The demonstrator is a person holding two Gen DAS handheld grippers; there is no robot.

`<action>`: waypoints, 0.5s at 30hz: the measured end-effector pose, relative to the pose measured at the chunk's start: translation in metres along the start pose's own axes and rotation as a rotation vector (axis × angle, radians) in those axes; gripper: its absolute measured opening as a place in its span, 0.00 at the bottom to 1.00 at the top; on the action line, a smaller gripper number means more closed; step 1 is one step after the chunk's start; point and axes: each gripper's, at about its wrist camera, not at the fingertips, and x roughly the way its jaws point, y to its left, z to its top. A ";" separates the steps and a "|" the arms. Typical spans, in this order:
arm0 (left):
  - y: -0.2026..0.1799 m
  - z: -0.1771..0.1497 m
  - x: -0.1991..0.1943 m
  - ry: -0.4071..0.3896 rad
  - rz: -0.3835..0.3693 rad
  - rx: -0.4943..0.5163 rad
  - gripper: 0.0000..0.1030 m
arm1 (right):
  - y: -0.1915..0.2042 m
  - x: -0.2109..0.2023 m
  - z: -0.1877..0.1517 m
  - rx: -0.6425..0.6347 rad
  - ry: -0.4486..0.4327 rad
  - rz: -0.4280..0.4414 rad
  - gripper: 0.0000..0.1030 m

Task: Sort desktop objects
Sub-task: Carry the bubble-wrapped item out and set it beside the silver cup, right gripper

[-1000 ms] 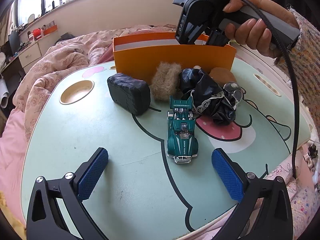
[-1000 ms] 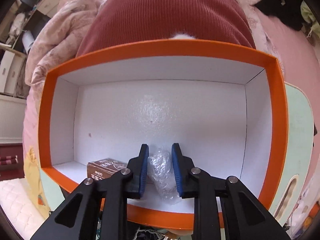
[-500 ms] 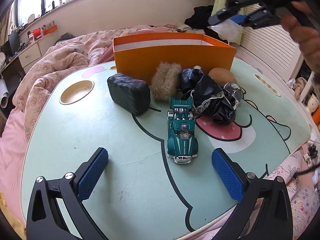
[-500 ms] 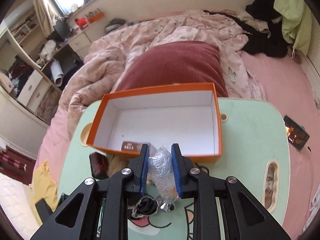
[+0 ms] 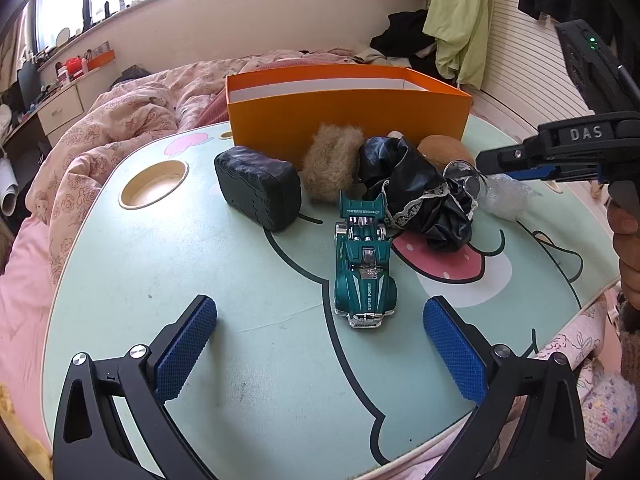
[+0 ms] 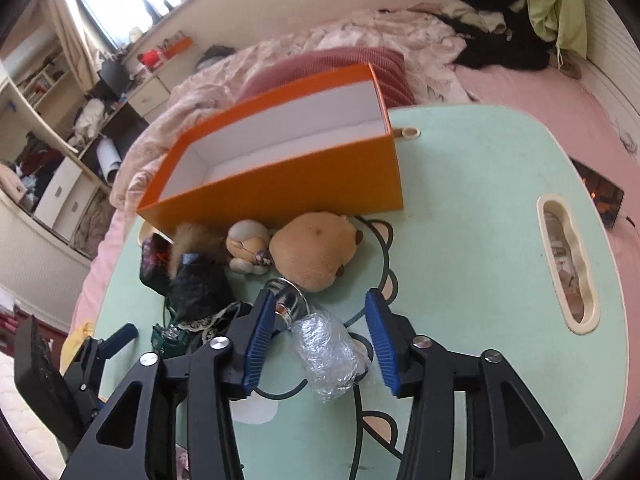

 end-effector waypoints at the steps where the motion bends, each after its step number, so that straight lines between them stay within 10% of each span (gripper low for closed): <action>1: 0.000 0.000 0.000 0.000 0.000 0.000 1.00 | 0.001 -0.008 -0.004 -0.014 -0.039 -0.016 0.62; 12: 0.000 0.000 0.000 0.002 0.001 -0.001 1.00 | 0.008 -0.006 -0.076 -0.188 -0.083 -0.150 0.77; 15: 0.000 0.000 0.001 0.003 0.003 0.000 1.00 | 0.016 0.005 -0.083 -0.274 -0.071 -0.207 1.00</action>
